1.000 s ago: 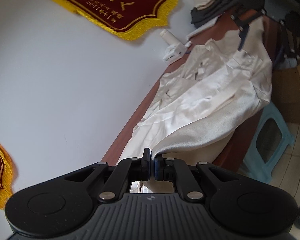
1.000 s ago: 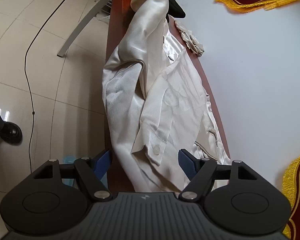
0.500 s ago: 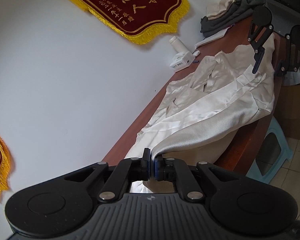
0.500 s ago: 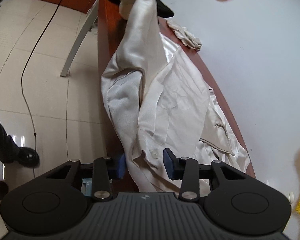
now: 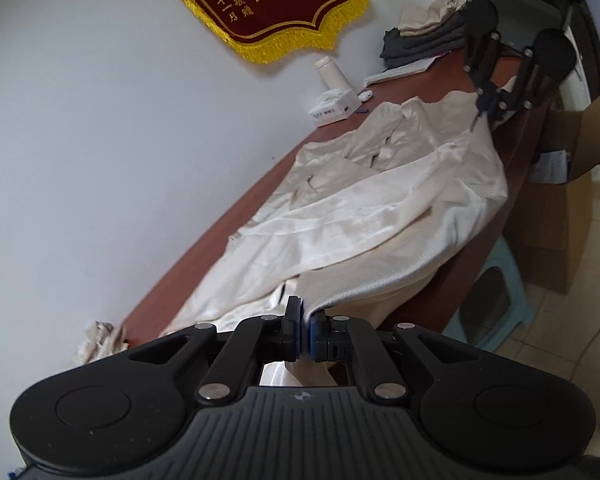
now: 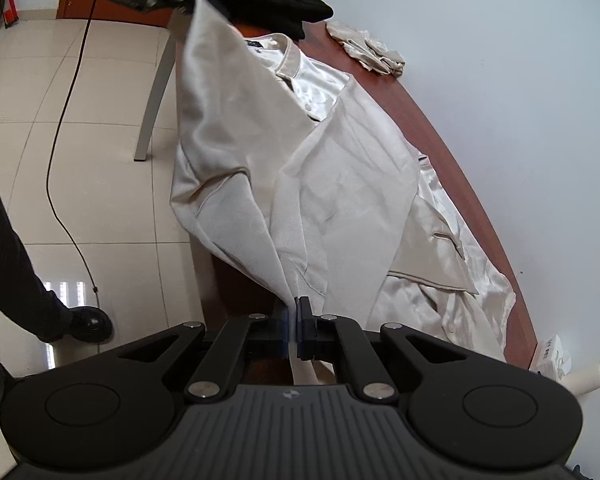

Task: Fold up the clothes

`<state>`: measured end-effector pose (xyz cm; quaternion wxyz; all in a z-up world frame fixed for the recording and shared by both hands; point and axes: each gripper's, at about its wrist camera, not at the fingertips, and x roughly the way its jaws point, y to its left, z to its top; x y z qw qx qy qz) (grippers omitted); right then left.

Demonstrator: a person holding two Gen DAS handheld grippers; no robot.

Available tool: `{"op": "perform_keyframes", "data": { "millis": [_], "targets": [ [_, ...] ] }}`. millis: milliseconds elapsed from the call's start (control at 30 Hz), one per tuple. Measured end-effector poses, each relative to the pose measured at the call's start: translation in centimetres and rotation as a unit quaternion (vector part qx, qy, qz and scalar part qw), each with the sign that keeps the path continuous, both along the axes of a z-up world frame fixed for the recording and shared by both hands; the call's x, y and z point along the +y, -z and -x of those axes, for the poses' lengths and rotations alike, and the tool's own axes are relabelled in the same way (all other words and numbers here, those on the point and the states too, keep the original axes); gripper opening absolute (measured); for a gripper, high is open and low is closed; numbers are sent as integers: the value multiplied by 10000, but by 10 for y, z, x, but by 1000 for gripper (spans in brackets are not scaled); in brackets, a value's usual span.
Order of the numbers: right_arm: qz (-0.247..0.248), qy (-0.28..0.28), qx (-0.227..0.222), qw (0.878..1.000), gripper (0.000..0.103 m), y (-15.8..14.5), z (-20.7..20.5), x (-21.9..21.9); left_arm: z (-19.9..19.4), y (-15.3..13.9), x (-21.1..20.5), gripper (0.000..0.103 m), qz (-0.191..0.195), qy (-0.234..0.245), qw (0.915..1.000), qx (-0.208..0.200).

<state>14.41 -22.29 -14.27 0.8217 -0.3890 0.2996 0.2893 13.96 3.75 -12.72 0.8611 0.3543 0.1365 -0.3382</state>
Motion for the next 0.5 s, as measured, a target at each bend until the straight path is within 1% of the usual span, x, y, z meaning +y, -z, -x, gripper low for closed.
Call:
{"op": "perform_keyframes", "data": {
  "millis": [100,167,267,367,500],
  "targets": [
    [-95,30,260,9996,4,-26,-21,-2,-15,-8,10,4,271,-9,9982,528],
    [-94,22,388,9992,4,-38,-35,0,-26,-14,13,4,350,16,9968,718],
    [-30,-12,491,9988,4,-50,-53,3,-46,-23,16,4,396,41,9949,930],
    [15,-35,536,9986,4,-60,-72,8,-66,-36,20,4,576,60,9920,1125],
    [93,-80,484,9988,4,-71,-101,13,-97,-54,23,4,739,-74,9890,1278]
  ]
}}
